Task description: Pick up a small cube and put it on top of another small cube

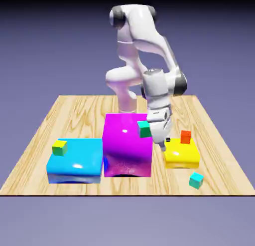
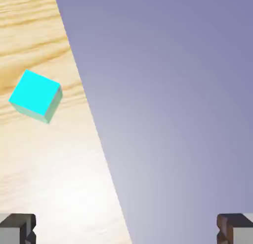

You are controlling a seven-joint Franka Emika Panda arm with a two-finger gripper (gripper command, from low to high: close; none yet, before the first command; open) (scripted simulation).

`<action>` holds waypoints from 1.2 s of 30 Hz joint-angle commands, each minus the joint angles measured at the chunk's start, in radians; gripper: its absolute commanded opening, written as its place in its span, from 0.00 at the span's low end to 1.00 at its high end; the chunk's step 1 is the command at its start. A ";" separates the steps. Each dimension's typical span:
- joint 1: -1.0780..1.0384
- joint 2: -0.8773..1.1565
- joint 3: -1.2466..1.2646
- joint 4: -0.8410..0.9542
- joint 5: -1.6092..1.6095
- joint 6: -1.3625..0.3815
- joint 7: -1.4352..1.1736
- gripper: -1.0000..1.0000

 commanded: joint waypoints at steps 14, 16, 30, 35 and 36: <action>0.257 0.294 -0.132 0.202 0.165 -0.174 -0.609 0.50; 0.294 0.336 -0.151 0.231 0.188 -0.199 -0.696 0.50; 0.362 0.613 -0.121 0.359 0.369 -0.179 -1.043 0.00; 0.406 0.459 -0.220 0.318 0.249 -0.278 -0.929 0.00; 0.399 0.449 -0.227 0.312 0.234 -0.277 -0.885 0.00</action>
